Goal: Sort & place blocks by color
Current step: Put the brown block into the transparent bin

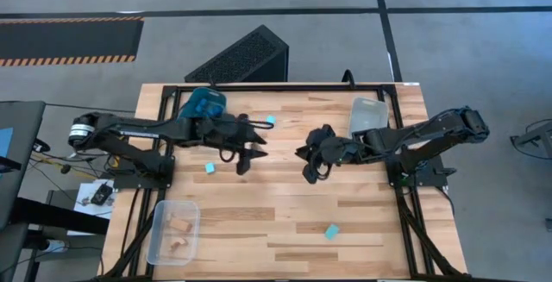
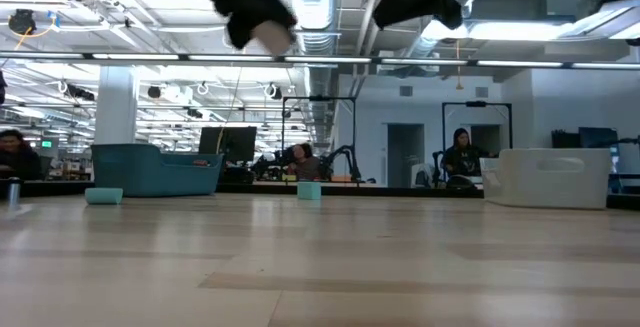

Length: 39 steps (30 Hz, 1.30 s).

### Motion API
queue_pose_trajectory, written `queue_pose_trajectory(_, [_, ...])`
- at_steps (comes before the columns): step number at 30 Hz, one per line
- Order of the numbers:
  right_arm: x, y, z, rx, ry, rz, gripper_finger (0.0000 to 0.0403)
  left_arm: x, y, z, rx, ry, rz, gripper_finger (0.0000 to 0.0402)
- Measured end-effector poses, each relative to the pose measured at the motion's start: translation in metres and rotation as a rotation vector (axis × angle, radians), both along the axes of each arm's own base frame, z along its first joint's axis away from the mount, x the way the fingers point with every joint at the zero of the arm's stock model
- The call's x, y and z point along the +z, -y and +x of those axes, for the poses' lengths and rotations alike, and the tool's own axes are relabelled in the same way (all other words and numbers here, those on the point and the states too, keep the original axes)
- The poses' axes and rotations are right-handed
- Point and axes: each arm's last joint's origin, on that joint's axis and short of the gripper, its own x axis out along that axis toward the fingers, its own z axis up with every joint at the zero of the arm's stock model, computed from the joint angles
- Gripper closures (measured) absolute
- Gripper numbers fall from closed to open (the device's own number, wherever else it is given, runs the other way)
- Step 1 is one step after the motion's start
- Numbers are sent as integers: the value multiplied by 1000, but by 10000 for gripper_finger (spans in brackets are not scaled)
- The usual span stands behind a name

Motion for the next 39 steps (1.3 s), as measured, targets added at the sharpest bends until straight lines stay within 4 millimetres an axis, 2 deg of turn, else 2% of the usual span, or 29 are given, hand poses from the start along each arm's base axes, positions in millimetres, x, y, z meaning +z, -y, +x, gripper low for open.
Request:
queue_pose_trajectory(4, [-2, 13, 1, -50, -4, 7, 325, -4, 0, -23, 75, -173, -19, 257])
queue_pose_trajectory(8, [-1, 21, 2, -76, -2, 11, 325, -15, 11, -50, 119, -311, -100, 256])
queue_pose_trajectory(15, [-2, 21, 2, -92, 3, 36, 325, -45, 44, -113, 204, -333, -335, 258])
queue_pose_trajectory(20, [-5, 15, 3, -92, 2, 64, 325, -43, 67, -147, 153, -318, -531, 258])
queue_pose_trajectory(24, [-18, 12, 10, -93, -44, 87, 325, -39, 85, -162, 43, -354, -600, 258])
queue_pose_trajectory(29, [-35, 5, 24, -79, -72, 194, 325, -53, 105, -177, 25, -542, -522, 258])
queue_pose_trajectory(35, [-55, -20, 41, -65, -38, 269, 325, -71, 131, -181, 79, -657, -441, 254])
queue_pose_trajectory(39, [-63, -35, 49, -56, 2, 323, 325, -83, 147, -185, 74, -747, -412, 224])
